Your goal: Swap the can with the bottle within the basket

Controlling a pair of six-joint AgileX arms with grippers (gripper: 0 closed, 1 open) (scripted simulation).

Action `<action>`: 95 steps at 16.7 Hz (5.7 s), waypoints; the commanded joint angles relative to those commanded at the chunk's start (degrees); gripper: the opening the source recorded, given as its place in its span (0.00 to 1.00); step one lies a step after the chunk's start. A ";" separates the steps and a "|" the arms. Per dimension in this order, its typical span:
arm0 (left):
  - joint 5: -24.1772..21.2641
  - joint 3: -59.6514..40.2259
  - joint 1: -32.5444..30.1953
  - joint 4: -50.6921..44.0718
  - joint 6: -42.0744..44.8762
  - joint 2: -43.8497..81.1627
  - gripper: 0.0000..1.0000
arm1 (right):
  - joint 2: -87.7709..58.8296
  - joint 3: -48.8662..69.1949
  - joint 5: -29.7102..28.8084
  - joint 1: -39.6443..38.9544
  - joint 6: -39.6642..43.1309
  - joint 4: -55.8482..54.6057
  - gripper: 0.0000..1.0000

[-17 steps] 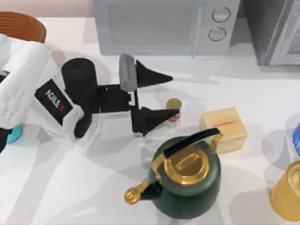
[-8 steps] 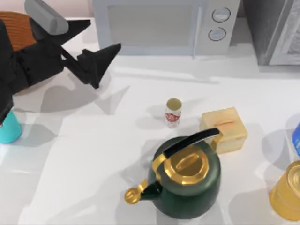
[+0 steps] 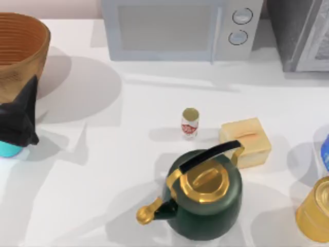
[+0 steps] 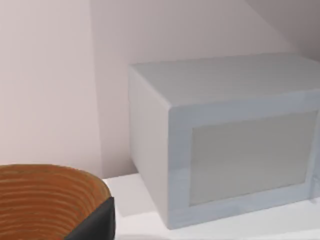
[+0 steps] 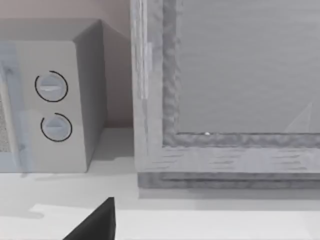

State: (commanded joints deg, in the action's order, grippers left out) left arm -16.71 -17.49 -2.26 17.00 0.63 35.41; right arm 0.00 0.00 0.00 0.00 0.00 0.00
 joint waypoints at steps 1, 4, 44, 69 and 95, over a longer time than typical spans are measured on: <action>2.67 2.73 0.52 -2.77 -0.07 -6.13 1.00 | 0.00 0.00 0.00 0.00 0.00 0.00 1.00; 9.55 9.87 1.62 -9.81 -0.30 -21.26 1.00 | 0.00 0.00 0.00 0.00 0.00 0.00 1.00; 5.95 13.30 11.54 63.60 3.51 66.97 1.00 | 0.00 0.00 0.00 0.00 0.00 0.00 1.00; 8.39 0.33 8.78 63.18 2.66 79.35 0.40 | 0.00 0.00 0.00 0.00 0.00 0.00 1.00; 0.74 -18.73 -9.43 28.38 2.63 63.70 0.00 | 0.00 0.00 0.00 0.00 0.00 0.00 1.00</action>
State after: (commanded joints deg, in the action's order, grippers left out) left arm -15.97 -36.22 -11.70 45.38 3.25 99.11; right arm 0.00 0.00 0.00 0.00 0.00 0.00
